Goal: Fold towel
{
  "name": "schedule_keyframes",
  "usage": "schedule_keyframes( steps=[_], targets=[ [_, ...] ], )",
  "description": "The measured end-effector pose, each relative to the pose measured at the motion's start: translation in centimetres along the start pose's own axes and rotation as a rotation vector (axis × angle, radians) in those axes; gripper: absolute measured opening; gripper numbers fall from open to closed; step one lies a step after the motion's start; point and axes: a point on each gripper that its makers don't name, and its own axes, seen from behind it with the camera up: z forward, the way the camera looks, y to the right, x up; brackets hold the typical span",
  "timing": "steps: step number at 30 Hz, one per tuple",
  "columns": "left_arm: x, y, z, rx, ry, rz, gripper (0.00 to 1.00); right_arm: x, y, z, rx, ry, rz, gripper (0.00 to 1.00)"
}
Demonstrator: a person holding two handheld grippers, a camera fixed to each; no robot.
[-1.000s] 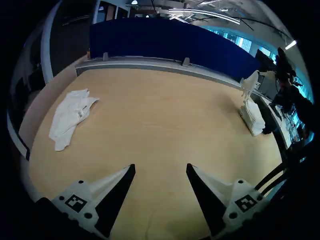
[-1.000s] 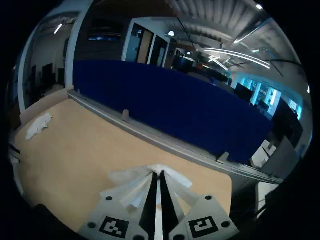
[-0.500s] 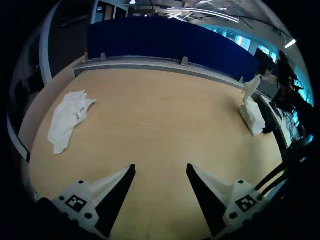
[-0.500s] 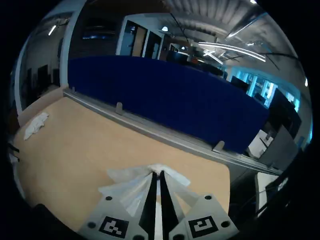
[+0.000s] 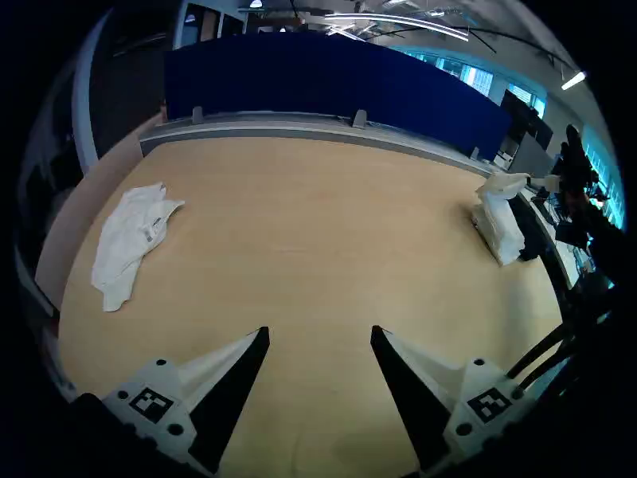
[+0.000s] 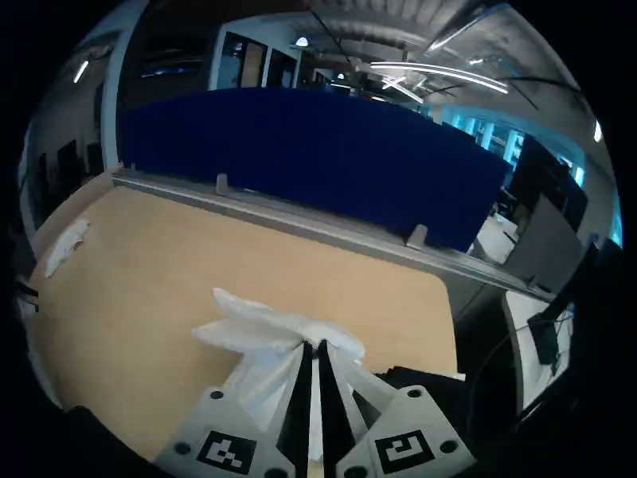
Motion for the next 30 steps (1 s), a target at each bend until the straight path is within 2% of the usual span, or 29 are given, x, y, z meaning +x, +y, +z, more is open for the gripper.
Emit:
schedule_keyframes(
  steps=[10,20,30],
  targets=[
    [-0.2,0.1,-0.3,-0.002,-0.002,0.008,0.95,-6.7,0.7,-0.8,-0.022,-0.069,0.096,0.05],
    [-0.4,0.4,-0.7,-0.002,-0.003,0.015,0.95,-12.2,1.0,-1.1,-0.047,-0.144,0.160,0.05],
    [-0.6,0.8,-0.4,-0.003,-0.007,0.030,0.95,-16.4,0.6,0.2,-0.077,-0.218,0.201,0.05]
  ],
)
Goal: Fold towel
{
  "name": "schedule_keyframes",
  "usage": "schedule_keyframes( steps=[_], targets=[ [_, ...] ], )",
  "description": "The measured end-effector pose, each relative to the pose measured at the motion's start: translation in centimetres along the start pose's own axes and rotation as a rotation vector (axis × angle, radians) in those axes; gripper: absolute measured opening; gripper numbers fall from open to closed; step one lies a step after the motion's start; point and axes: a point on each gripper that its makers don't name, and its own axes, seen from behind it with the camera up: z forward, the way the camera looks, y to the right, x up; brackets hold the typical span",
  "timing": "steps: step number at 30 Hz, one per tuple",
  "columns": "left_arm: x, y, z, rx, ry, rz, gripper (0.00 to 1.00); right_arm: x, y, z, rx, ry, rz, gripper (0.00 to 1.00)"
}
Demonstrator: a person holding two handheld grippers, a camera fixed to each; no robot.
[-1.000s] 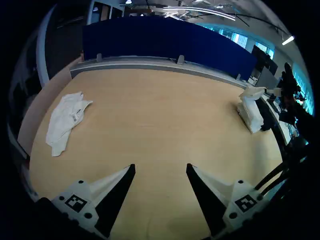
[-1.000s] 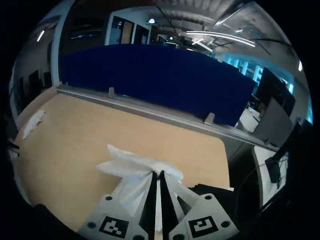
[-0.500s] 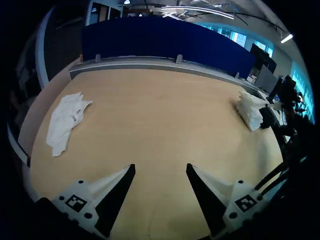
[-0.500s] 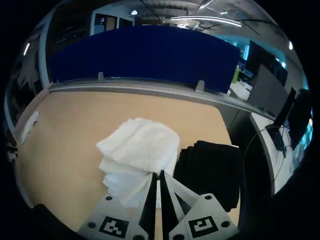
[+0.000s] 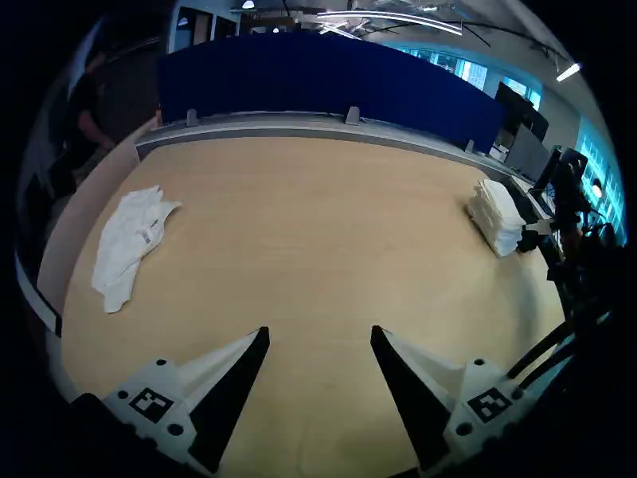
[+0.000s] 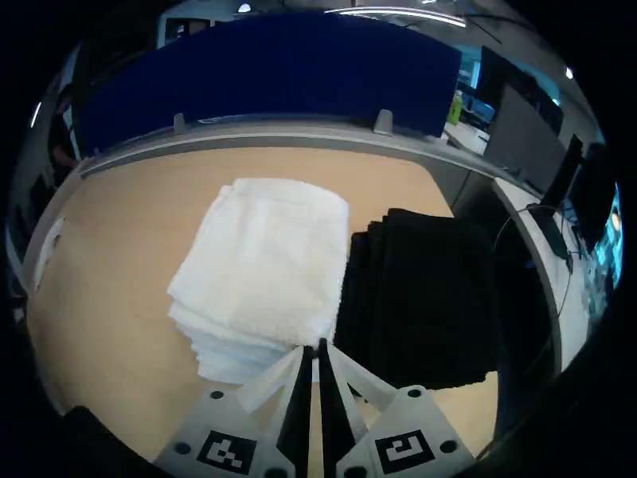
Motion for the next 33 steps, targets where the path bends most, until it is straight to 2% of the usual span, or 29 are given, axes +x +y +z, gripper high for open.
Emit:
schedule_keyframes(
  steps=[5,11,23,25,29,33],
  targets=[
    [0.1,0.3,0.1,-0.003,-0.001,0.005,0.95,-0.3,0.3,0.8,-0.022,-0.011,0.016,0.05],
    [0.1,0.2,0.1,-0.004,-0.002,0.011,0.95,-0.2,0.2,0.8,-0.029,-0.006,0.011,0.06],
    [0.3,0.1,0.1,-0.013,-0.001,0.014,0.95,-0.2,1.1,-1.2,-0.068,0.039,0.011,0.16],
    [0.3,0.2,0.2,-0.016,-0.002,0.016,0.95,-0.1,1.2,-1.5,-0.070,0.047,0.014,0.22],
    [0.4,0.3,0.2,-0.020,-0.002,0.019,0.95,0.4,1.1,-1.7,-0.069,0.072,0.021,0.64],
    [0.4,0.3,0.1,-0.022,-0.001,0.020,0.95,0.9,0.8,-1.7,-0.064,0.085,0.021,0.82]
  ],
)
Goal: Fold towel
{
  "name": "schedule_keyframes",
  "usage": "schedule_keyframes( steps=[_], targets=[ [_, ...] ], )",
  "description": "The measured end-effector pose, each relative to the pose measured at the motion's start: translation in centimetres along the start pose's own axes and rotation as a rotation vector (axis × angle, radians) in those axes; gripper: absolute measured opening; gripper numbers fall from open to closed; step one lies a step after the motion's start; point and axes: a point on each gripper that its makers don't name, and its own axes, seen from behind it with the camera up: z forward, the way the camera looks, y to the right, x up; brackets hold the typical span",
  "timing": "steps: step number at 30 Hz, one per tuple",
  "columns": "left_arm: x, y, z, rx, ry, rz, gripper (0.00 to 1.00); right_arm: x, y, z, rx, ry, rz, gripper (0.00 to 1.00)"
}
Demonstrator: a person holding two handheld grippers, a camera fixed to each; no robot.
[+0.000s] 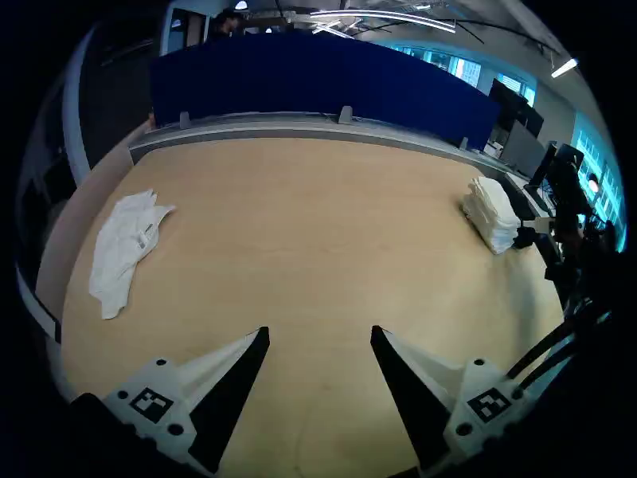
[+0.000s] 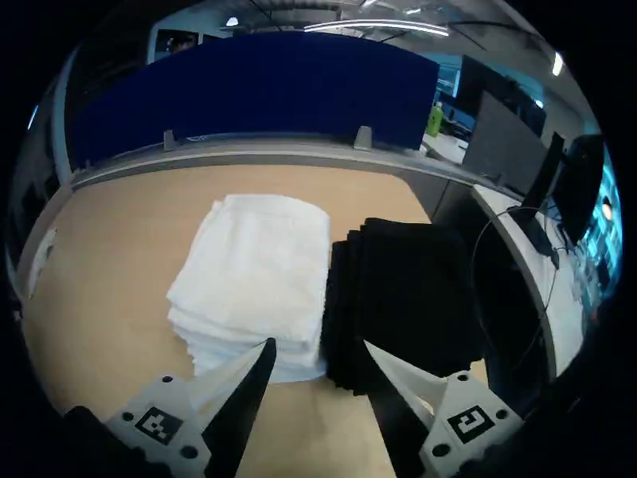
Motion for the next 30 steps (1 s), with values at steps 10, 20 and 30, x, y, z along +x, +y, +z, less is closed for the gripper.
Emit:
schedule_keyframes(
  steps=[10,20,30],
  targets=[
    [-0.1,-0.2,-0.2,0.005,0.002,-0.010,0.95,1.1,-1.0,0.2,0.009,0.025,-0.011,1.00],
    [-0.1,-0.2,-0.4,0.012,0.002,-0.012,0.95,3.1,-3.8,1.3,0.059,0.052,-0.008,1.00],
    [-0.3,-1.0,-0.8,0.034,0.002,-0.022,0.95,3.4,-7.3,3.5,0.106,0.036,-0.037,1.00]
  ],
)
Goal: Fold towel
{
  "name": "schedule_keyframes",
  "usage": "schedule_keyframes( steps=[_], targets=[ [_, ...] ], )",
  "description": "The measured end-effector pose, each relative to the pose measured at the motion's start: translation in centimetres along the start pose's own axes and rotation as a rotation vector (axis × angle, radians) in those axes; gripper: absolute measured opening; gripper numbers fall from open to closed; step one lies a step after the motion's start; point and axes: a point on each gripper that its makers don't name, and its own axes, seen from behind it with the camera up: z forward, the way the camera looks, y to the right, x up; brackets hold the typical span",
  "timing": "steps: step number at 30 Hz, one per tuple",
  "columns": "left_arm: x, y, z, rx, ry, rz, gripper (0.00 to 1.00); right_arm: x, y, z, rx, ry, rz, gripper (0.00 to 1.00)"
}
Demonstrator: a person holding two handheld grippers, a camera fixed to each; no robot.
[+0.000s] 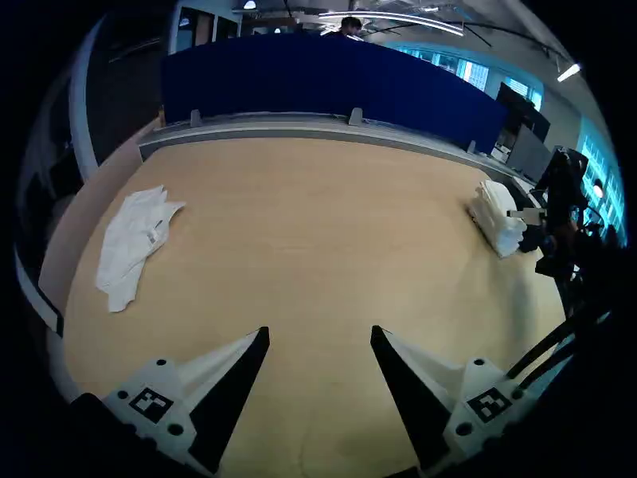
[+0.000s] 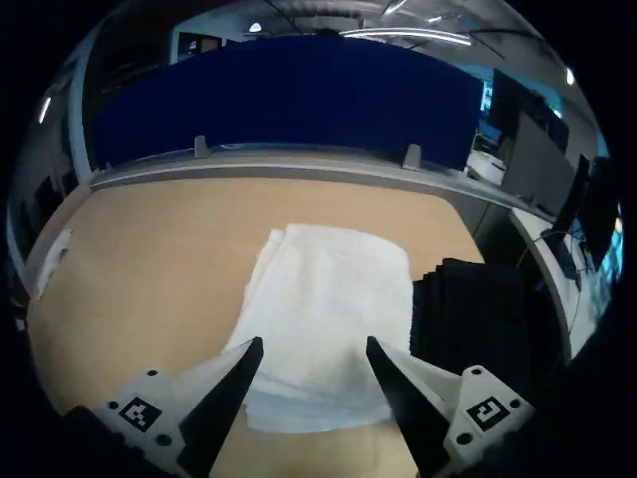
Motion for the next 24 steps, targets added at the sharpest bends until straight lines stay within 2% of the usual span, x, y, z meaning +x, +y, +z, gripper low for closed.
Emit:
schedule_keyframes(
  steps=[8,14,18,24],
  targets=[
    [-0.4,-0.2,0.0,0.008,-0.010,-0.005,0.95,-2.7,0.1,1.0,0.005,-0.044,0.001,1.00],
    [-0.3,0.0,0.2,0.004,-0.012,0.002,0.95,-3.2,0.1,1.3,0.012,-0.043,-0.002,1.00],
    [-0.2,0.1,0.3,0.002,-0.012,0.001,0.95,-2.3,0.1,1.0,0.014,-0.033,-0.008,1.00],
    [0.0,0.0,0.4,0.002,-0.012,-0.005,0.95,1.2,0.5,0.3,0.012,0.023,-0.019,1.00]
  ],
)
